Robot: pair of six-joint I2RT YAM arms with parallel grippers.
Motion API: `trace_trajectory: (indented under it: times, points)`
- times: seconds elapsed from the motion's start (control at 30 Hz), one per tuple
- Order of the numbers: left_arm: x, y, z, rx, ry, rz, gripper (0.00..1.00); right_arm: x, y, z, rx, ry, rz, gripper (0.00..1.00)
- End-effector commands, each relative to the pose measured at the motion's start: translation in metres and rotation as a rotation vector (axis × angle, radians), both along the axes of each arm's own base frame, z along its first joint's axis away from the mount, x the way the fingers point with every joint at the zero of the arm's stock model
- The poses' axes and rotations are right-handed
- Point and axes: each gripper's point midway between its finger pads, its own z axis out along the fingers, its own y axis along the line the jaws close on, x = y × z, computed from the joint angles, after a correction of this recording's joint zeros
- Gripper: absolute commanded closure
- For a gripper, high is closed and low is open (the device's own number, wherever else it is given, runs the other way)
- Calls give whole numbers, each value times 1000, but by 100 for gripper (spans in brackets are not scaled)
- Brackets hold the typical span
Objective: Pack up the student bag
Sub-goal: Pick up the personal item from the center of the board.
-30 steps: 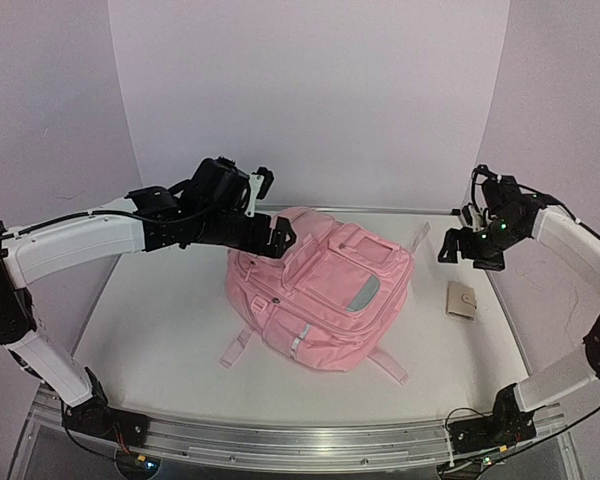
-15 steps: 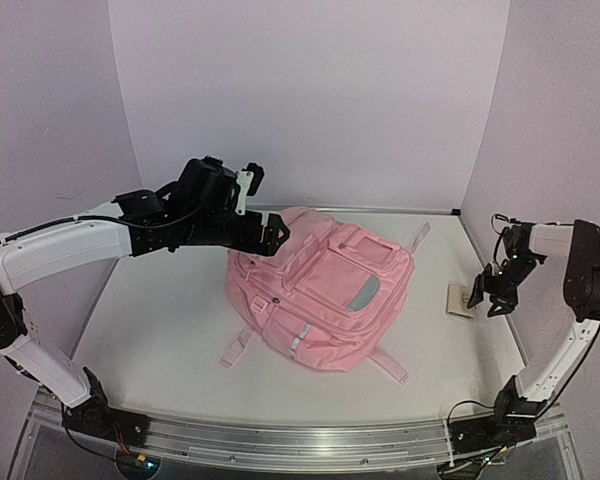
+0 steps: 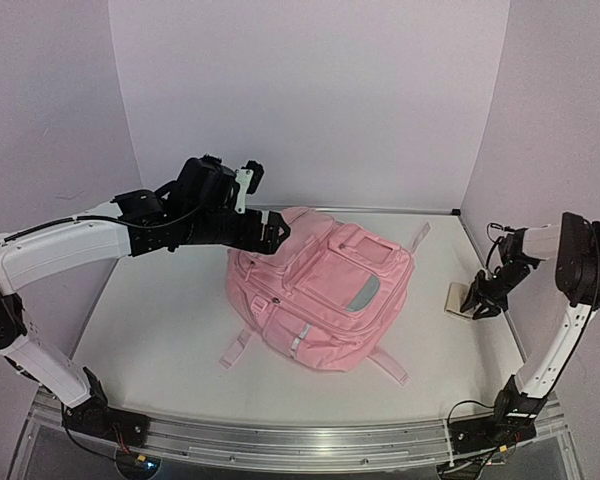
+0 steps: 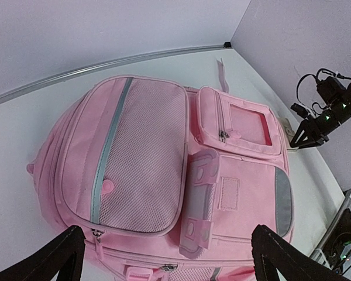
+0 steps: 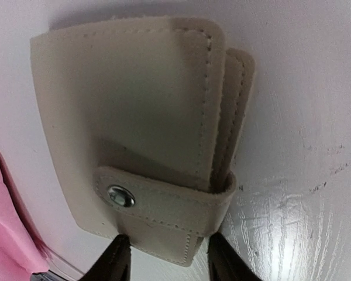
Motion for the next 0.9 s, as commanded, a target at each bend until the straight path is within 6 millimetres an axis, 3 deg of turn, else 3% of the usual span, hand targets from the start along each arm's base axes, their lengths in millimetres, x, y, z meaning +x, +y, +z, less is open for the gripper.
trace_trajectory:
  times: [0.0, 0.13, 0.4, 0.57, 0.7, 0.87]
  points:
    - [2, 6, 24, -40, -62, 19, 0, 6, 2, -8, 19, -6, -5, 71]
    - [1, 7, 24, -40, -64, 20, 0, 10, 1, 9, 7, -51, -8, 99]
    - [2, 8, 25, -3, -62, 16, 0, 23, 11, 74, 34, -243, 90, 100]
    - [1, 6, 31, 5, -66, -6, 0, 31, 28, 135, 77, -392, 223, 100]
    - [-4, -3, 46, -30, -69, -56, 0, 30, 61, 191, 83, -530, 405, 100]
    - [-18, -27, 61, -98, -70, -206, 0, 7, 122, 249, 102, -659, 696, 100]
